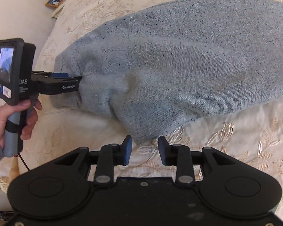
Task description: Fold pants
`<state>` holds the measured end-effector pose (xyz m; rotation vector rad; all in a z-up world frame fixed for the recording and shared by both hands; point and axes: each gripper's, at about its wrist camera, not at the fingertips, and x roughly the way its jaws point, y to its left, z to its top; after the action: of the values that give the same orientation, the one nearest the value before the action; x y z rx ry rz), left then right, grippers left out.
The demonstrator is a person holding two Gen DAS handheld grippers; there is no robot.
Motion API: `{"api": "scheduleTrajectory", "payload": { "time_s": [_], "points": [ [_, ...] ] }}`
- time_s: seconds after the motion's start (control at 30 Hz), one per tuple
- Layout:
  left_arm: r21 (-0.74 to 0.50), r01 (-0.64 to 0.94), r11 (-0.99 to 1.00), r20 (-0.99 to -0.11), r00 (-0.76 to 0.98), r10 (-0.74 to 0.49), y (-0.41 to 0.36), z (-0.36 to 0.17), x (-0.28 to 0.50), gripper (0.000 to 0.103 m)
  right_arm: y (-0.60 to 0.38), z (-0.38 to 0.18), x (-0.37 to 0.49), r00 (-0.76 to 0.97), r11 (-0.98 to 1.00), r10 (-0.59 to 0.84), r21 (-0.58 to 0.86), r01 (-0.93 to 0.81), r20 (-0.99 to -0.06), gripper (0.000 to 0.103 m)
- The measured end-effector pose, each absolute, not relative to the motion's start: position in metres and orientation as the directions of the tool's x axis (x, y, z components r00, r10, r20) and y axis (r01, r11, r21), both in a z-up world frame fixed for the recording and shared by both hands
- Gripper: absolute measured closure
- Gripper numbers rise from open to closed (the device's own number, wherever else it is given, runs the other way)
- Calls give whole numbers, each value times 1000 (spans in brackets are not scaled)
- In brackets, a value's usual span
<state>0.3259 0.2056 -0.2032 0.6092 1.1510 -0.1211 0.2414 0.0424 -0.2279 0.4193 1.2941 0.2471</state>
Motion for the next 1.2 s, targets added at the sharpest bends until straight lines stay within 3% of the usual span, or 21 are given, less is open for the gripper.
{"api": "scheduleTrajectory", "payload": {
  "time_s": [0.33,0.37,0.4,0.63,0.8,0.93,1.0,1.2],
  "points": [
    [385,455,803,-891,410,194,208,-208,332,46,61,-224,244,310,917,391,396,-49,-867,69],
    [381,459,803,-892,410,190,209,-207,333,46,63,-225,245,317,921,384,385,-62,-867,75],
    [377,461,803,-894,409,185,210,-206,332,46,65,-225,245,314,918,394,389,-83,-864,97],
    [351,505,789,-903,405,143,216,-202,331,46,63,-215,222,231,896,423,367,-251,-876,101],
    [358,530,768,-906,395,150,217,-194,331,46,59,-215,220,236,891,447,406,-203,-863,101],
    [371,521,769,-895,421,148,232,-173,326,47,51,-200,220,263,888,458,424,-178,-849,88],
    [335,483,809,-896,428,116,243,-159,329,47,46,-193,222,292,898,440,407,-169,-849,82],
    [355,339,872,-866,471,169,263,-151,363,48,32,-188,246,358,904,424,415,-107,-832,81]
  ]
}}
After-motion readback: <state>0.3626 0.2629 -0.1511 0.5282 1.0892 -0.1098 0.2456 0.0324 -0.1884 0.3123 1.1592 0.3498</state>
